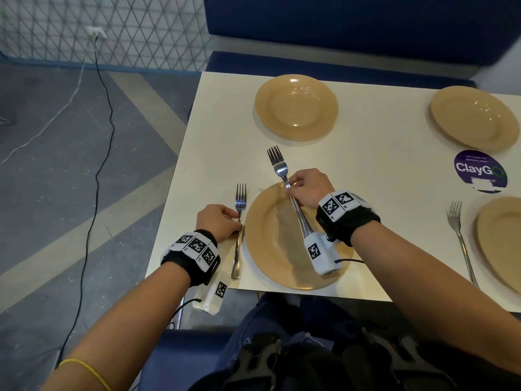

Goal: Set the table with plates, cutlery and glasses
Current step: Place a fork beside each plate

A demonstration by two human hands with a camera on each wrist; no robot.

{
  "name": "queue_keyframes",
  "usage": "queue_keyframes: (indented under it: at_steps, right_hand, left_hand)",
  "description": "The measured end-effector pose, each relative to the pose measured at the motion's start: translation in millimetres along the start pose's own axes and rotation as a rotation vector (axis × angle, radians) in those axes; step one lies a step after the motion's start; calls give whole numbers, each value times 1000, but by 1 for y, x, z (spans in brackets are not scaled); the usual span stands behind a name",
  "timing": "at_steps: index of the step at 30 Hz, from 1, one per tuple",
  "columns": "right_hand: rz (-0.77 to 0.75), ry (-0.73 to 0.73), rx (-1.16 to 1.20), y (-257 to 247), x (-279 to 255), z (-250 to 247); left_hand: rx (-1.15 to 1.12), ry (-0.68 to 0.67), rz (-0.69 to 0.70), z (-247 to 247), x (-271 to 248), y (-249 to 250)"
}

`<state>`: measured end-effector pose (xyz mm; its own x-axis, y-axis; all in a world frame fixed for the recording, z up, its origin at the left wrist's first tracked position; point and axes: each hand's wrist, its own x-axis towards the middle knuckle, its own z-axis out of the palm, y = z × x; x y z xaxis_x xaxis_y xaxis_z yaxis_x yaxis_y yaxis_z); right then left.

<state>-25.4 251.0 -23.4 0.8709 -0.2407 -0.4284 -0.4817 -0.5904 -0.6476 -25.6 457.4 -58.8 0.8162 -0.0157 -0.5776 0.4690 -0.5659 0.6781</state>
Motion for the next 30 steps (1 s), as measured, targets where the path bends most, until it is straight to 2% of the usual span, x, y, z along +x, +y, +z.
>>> queue_keyframes:
  at_steps: [30]
  right_hand:
    - [-11, -3, 13, 3, 8, 2]
  left_hand:
    - [12, 1, -16, 0, 6, -2]
